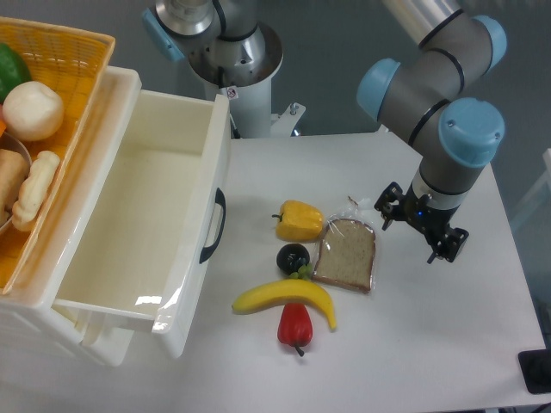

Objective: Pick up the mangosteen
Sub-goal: 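Move the gripper over the dark purple mangosteen beside the bread bag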

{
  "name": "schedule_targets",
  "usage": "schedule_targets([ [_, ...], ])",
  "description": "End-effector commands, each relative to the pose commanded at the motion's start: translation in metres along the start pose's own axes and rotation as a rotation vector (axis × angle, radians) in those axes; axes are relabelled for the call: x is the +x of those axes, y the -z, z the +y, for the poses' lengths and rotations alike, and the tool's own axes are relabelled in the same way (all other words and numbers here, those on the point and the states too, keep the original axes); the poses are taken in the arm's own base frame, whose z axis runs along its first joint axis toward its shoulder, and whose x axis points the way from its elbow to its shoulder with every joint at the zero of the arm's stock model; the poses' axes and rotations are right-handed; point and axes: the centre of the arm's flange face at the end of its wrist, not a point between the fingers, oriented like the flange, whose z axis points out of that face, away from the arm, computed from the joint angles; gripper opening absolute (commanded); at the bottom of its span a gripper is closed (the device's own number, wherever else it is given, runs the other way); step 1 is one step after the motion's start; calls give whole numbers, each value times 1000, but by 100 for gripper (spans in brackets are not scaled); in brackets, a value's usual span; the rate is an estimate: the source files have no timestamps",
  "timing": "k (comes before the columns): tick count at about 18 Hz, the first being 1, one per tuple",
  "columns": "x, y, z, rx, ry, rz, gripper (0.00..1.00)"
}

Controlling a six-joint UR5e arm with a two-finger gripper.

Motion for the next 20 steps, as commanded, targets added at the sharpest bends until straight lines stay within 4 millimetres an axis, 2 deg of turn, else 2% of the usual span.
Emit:
schedule_targets([
  [3, 2, -1, 0, 1, 3, 0, 100],
  [7, 18, -28, -2, 1, 113, 46, 100],
  [9, 34, -44, -3, -7, 137, 84, 100],
  [11, 43, -43, -4, -7, 135, 96, 100],
  [12, 53, -51, -11, -12, 124, 117, 100],
  [13, 60, -50, -14, -14, 119, 120, 100],
  [16, 78, -67, -17, -4, 182, 172, 100],
  [20, 93, -65, -45, 23, 209, 184, 100],
])
